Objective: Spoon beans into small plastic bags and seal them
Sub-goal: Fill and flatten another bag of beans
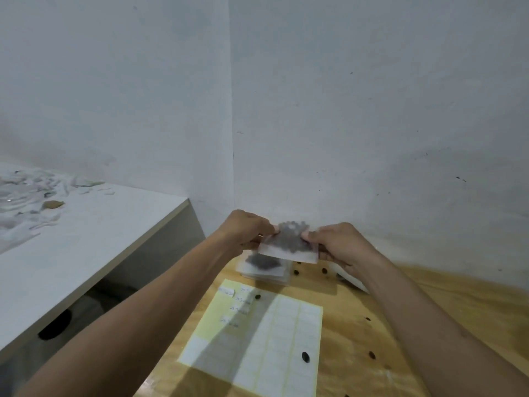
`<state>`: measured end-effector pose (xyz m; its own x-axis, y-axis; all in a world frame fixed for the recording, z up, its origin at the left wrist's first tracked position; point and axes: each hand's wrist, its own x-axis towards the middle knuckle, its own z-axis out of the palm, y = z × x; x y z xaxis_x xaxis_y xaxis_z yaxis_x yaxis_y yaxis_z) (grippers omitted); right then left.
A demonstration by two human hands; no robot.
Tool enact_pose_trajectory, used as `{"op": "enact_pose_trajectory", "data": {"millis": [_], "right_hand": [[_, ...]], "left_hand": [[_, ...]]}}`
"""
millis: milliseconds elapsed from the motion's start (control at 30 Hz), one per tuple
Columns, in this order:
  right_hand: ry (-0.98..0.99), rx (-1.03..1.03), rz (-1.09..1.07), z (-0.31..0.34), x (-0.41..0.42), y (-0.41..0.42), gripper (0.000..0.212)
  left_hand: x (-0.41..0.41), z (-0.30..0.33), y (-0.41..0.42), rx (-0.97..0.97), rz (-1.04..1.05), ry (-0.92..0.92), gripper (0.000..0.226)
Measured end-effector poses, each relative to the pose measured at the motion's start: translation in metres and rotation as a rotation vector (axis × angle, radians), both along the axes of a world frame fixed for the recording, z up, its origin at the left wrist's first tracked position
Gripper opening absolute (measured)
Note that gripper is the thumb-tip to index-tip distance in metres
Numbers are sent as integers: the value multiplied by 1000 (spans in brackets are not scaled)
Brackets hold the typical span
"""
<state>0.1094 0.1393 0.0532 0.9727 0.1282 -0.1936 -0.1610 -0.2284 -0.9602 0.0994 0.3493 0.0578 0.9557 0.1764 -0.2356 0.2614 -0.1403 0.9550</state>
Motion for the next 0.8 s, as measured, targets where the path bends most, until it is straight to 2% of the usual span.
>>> {"op": "enact_pose_trajectory", "data": {"millis": [33,167,267,333,367,467,633,800], "right_hand": [[-55,-69,7,-4,2,9,34],[-155,-361,11,-30,12,46,44],[-137,-580,-5,-53,17,67,39],[-110,-708,-1,-62,17,73,45],[-109,-734,4,-64,17,74,46],[-104,-750,22,-65,21,72,44],[-81,-717,27,-63,22,64,37],[-63,-689,20,-61,21,62,43]], "left_hand": [[2,-5,5,31,25,-21,18],[12,-28,25,172,131,-58,18],[16,-48,32,257,133,29,31],[17,-54,30,266,106,63,27],[17,-56,29,280,96,66,22],[23,-59,23,333,57,65,35],[26,-53,6,479,-9,80,30],[25,-57,7,446,-3,75,20]]}}
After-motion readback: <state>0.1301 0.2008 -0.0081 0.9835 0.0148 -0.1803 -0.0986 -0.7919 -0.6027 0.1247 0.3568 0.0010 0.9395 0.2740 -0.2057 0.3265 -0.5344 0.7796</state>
